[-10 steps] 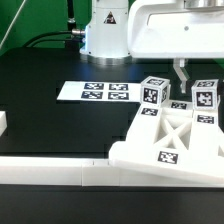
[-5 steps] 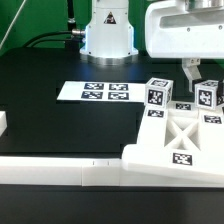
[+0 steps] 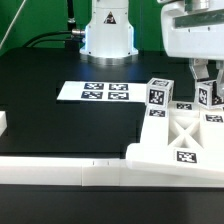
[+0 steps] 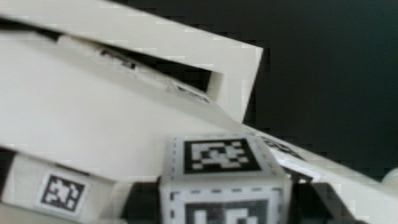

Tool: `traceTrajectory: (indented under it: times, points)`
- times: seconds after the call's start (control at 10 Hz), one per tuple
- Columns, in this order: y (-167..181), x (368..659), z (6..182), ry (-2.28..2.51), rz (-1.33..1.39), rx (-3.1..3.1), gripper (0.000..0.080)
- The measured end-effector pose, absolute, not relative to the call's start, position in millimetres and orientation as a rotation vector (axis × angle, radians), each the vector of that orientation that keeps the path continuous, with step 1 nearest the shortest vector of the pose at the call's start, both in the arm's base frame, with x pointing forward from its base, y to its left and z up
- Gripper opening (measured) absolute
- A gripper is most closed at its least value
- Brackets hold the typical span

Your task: Assemble chair

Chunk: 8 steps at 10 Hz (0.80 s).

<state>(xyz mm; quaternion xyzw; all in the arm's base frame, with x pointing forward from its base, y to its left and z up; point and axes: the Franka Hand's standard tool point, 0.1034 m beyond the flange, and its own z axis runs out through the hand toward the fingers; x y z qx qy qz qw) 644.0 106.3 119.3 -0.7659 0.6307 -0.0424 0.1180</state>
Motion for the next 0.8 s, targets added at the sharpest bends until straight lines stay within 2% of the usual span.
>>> traceTrajectory:
  times: [0.3, 0.4, 0.5, 0.7, 0.8]
  points:
    - [110.0, 644.1, 119.2, 2.09, -0.081, -1.98, 0.0284]
    - [110.6, 643.9, 119.1, 2.103, -0.076, -1.963, 0.0362]
    - [110.6, 643.8, 118.8, 2.074, -0.081, -1.994, 0.0362]
    - [110.9, 643.7, 118.6, 2.026, -0.089, -2.045, 0.0618]
    - [110.9, 643.7, 118.2, 1.97, -0.101, -2.103, 0.0618]
